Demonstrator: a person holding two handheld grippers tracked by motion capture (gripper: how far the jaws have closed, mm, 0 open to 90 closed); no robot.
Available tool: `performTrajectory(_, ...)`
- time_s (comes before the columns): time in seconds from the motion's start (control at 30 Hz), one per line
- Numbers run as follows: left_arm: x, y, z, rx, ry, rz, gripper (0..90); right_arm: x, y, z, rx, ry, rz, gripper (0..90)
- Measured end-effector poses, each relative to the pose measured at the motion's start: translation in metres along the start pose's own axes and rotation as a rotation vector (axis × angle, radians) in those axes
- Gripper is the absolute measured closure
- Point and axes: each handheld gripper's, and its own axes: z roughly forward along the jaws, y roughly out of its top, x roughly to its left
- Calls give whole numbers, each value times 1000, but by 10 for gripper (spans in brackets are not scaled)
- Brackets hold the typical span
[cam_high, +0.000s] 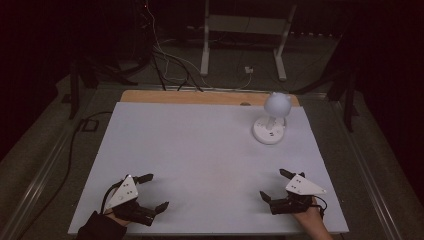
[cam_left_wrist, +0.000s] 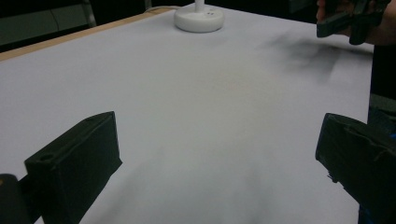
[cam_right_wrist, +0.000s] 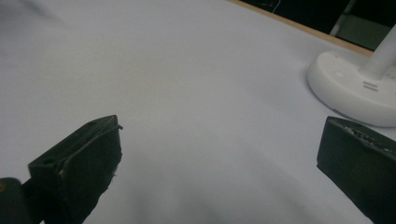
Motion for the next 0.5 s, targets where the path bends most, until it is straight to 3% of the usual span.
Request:
performTrajectory(0.37, -1, 0, 1, 6, -4, 4, 3, 2, -2, 2, 34, 11, -10, 0)
performTrajectory(0.5, -1, 1, 0, 5, -8, 1, 3, 3, 1, 2, 65, 12, 21, 0)
